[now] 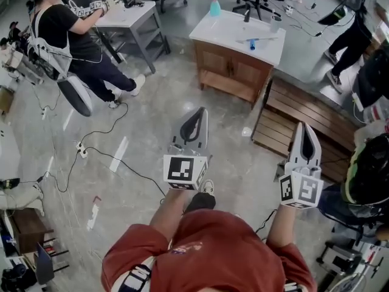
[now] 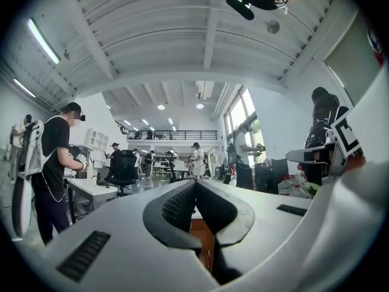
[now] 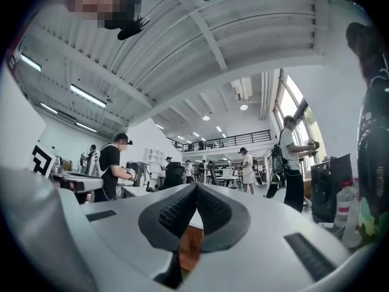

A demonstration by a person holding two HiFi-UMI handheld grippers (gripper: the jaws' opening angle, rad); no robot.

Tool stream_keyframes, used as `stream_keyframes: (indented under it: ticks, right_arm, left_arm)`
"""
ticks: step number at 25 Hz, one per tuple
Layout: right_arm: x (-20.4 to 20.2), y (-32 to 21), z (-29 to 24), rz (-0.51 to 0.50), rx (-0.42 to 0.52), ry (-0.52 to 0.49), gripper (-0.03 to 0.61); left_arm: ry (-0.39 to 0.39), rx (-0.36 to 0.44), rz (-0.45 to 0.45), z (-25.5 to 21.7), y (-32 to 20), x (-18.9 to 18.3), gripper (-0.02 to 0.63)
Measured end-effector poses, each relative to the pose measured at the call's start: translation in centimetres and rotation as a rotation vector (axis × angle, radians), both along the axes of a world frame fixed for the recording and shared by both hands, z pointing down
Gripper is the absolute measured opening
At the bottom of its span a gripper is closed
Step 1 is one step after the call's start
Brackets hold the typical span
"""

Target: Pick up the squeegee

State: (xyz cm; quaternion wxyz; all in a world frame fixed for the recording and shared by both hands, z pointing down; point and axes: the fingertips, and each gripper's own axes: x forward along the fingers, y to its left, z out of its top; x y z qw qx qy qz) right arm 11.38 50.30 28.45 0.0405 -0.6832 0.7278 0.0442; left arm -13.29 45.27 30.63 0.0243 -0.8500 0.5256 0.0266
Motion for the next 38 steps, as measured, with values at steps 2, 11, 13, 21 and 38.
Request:
stream_keyframes:
  ticks: [2, 11, 13, 21, 38]
  right_arm:
    - [-1.8, -1.7, 0.0, 0.002, -0.007, 0.009, 0.008]
    - [-7.0, -6.8, -1.0, 0.016, -0.006, 0.019, 0.008]
    - [-7.9, -7.6, -1.0, 0.011, -0.011, 0.024, 0.008]
    - [-8.0, -11.8, -1.0, 0.005, -0.010, 0.017, 0.008]
    - [3.9, -28.8, 0.5, 0.062, -0.040, 0.047, 0.008]
  left_arm:
    - [-0.004, 0.007, -0.002, -0.3, -1.6, -1.9, 0.015]
    - [0.011, 0.029, -0.010, -1.7, -6.9, -7.8, 0.015]
    - [0.013, 0.031, -0.009, -1.5, -7.6, -8.5, 0.015]
    - [0.000, 0.036, -0.018, -1.9, -11.0, -8.6, 0.015]
    - [-0.042, 0.043, -0.009, -1.6, -28.7, 3.6, 0.015]
